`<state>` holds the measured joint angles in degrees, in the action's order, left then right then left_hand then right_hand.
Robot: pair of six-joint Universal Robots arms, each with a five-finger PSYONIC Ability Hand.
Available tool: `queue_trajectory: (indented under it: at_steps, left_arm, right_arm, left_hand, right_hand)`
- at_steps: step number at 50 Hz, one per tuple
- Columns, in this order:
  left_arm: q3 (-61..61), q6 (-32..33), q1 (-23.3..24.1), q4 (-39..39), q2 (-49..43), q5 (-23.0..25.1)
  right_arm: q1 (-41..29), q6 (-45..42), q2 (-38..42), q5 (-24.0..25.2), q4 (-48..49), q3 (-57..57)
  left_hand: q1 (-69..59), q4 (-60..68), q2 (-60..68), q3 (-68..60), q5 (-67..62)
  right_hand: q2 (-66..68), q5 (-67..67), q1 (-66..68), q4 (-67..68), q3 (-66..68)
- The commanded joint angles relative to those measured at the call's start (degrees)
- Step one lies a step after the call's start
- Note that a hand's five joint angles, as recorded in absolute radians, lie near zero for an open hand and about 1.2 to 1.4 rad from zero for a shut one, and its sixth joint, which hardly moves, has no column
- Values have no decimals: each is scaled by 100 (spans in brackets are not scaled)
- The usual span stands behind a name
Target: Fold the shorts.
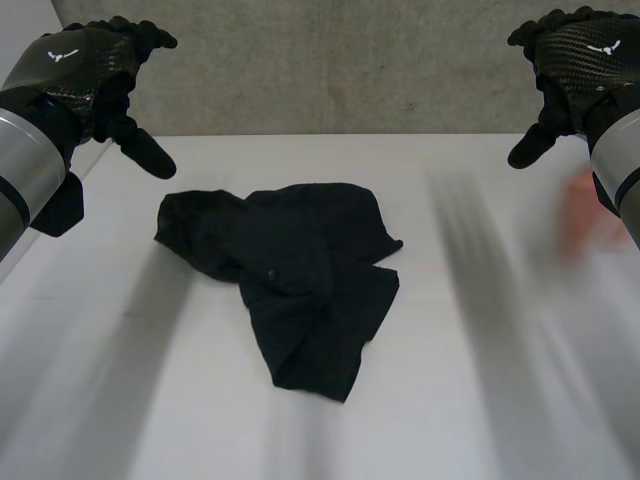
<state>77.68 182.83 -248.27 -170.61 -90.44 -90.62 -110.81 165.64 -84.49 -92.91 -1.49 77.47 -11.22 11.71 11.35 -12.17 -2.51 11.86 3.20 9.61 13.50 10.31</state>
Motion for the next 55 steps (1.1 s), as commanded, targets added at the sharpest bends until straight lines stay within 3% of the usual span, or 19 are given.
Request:
queue_trajectory:
  at_steps: [1,8,12,19,24,31,33,35,36,38,46,49,53,55]
  left_arm:
    - [45,7,6,-148,-71,0]
    - [89,95,-2,-376,-255,-9]
    - [72,551,-20,-517,-676,-9]
    - [-165,2062,-152,-921,-1827,26]
    - [-533,2845,-599,-1141,-2959,53]
    - [-1053,2846,-671,-1124,-3990,316]
    - [-1158,2846,-653,-1115,-4227,404]
    - [-1211,2855,-635,-1141,-4342,396]
    - [-1290,2846,-627,-1150,-4394,396]
    - [-1395,2837,-635,-1159,-4404,387]
    - [-1642,2575,-399,-1483,-3825,193]
    - [-1651,2205,-4,-1861,-3402,202]
    - [-1633,1994,524,-2529,-3103,220]
    - [-1624,2020,1041,-3020,-2954,229]
  right_arm:
    - [-10,-5,3,1,70,40]
    - [-37,-22,29,53,44,-30]
    - [-28,-162,55,220,-105,-66]
    - [-37,-909,336,931,-483,75]
    - [-11,-1042,600,1196,-483,461]
    - [42,-1042,942,1214,-116,1216]
    - [51,-1051,1013,1205,-1,1357]
    - [51,-1060,1083,1196,183,1533]
    - [51,-1060,1101,1187,237,1586]
    - [51,-1068,1127,1179,342,1657]
    - [60,-1051,1145,1117,466,1631]
    - [60,-1016,1110,1065,466,1587]
    - [156,-981,1092,627,466,1473]
    - [296,-946,1066,398,448,1446]
  left_hand:
    - [118,-166,-131,212,247]
    - [101,-149,-114,195,230]
    - [67,-115,-80,162,196]
    - [0,-48,-13,94,129]
    - [-17,-32,4,78,112]
    - [-419,371,406,-325,-290]
    - [-1258,1210,1245,-1163,-1129]
    - [-2850,2801,2837,-2755,-2721]
    - [-5357,5309,5345,-5263,-5229]
    - [-6873,6825,6860,-6779,-6744]
    - [-6878,6829,6865,-6783,-6749]
    - [-6878,6829,6865,-6783,-6749]
    - [-6878,6829,6865,-6783,-6749]
    - [-6878,6829,6865,-6783,-6749]
  right_hand:
    - [-186,-320,39,-350,-31]
    - [-186,-320,39,-350,-31]
    - [-186,-320,39,-350,-31]
    - [-186,-320,39,-350,-31]
    - [-186,-320,39,-350,-31]
    - [-186,-320,39,-350,-31]
    - [-186,-320,39,-350,-31]
    - [-186,-320,39,-350,-31]
    - [-186,-320,39,-350,-31]
    - [-186,-320,39,-350,-31]
    - [-186,-320,39,-350,-31]
    - [-186,-320,39,-350,-31]
    - [-186,-320,39,-350,-31]
    - [-186,-320,39,-350,-31]
